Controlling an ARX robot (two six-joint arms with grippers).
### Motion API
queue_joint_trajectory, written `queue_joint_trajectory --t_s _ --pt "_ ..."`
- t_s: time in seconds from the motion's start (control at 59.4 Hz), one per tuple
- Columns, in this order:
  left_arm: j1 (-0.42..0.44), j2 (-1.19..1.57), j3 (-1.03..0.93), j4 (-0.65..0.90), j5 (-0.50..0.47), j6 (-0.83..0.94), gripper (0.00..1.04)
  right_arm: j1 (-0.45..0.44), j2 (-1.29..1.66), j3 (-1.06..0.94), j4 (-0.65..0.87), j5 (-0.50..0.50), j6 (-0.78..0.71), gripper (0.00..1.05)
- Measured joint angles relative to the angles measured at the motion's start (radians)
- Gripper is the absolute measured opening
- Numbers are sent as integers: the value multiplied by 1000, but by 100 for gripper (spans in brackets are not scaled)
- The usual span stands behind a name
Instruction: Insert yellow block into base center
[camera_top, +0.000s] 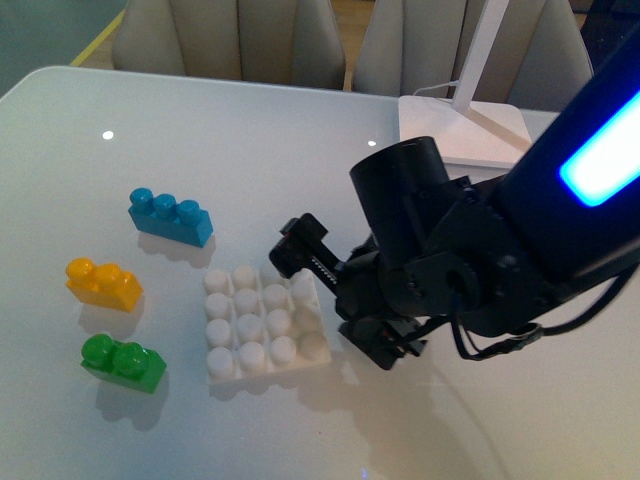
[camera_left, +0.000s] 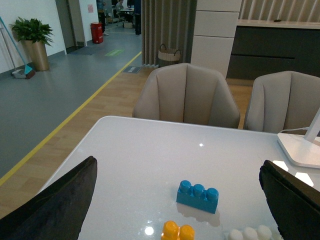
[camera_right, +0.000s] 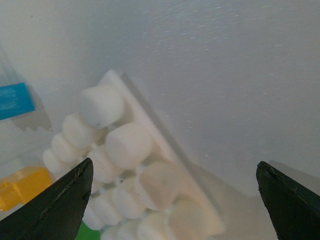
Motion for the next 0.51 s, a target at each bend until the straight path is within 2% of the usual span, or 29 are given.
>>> queue_joint_trajectory --t_s 0.135,0.286,0.505 --pt "0 0 0 0 0 0 97 -74 -72 -90 28 58 -49 96" --pt "0 0 0 0 1 0 97 -173 -253 -206 63 65 -124 96" --pt "0 0 0 0 0 0 97 -235 -576 -378 61 58 -275 96"
